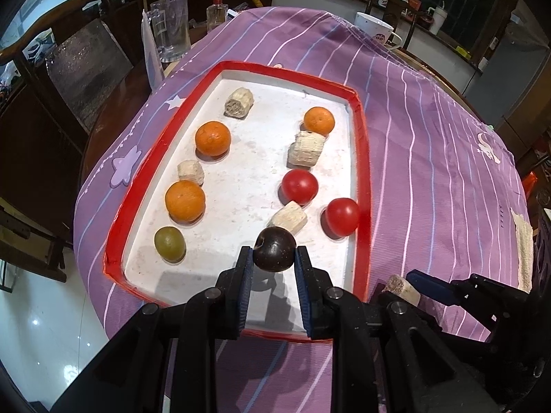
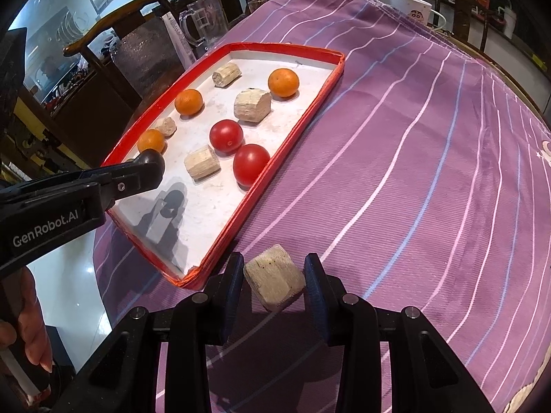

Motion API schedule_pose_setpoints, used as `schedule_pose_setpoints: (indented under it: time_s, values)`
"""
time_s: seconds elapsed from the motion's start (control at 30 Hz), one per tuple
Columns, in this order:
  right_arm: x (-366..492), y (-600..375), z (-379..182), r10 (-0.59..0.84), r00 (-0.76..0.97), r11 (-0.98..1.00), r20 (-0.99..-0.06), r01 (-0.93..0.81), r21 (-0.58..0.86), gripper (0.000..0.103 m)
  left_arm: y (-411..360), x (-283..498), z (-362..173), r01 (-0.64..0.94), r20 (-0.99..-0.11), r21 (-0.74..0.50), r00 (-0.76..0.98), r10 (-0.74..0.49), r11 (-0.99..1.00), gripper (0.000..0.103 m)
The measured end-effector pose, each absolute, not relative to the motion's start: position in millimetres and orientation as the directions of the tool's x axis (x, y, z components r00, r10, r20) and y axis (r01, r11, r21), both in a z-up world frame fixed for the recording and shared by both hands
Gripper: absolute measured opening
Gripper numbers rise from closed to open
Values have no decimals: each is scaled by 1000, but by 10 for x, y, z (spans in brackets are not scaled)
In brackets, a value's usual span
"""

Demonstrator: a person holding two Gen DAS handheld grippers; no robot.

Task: Organize fruits
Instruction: 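Lower the dark fruit into the tray while right tool lowers the chunk there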

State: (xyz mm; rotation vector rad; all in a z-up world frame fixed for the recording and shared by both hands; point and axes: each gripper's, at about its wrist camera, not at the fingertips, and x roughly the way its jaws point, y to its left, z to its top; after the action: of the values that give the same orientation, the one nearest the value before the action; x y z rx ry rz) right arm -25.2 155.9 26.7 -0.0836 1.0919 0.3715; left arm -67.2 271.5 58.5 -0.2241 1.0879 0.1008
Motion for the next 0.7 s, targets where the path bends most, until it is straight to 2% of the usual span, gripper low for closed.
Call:
schedule_pose_setpoints:
  time_s: [0.7]
  values:
    - [-141,1667,291,239,416,939,-878,-330,99,40,3290,-733,428,-313,-893,-154,449,3,937,23]
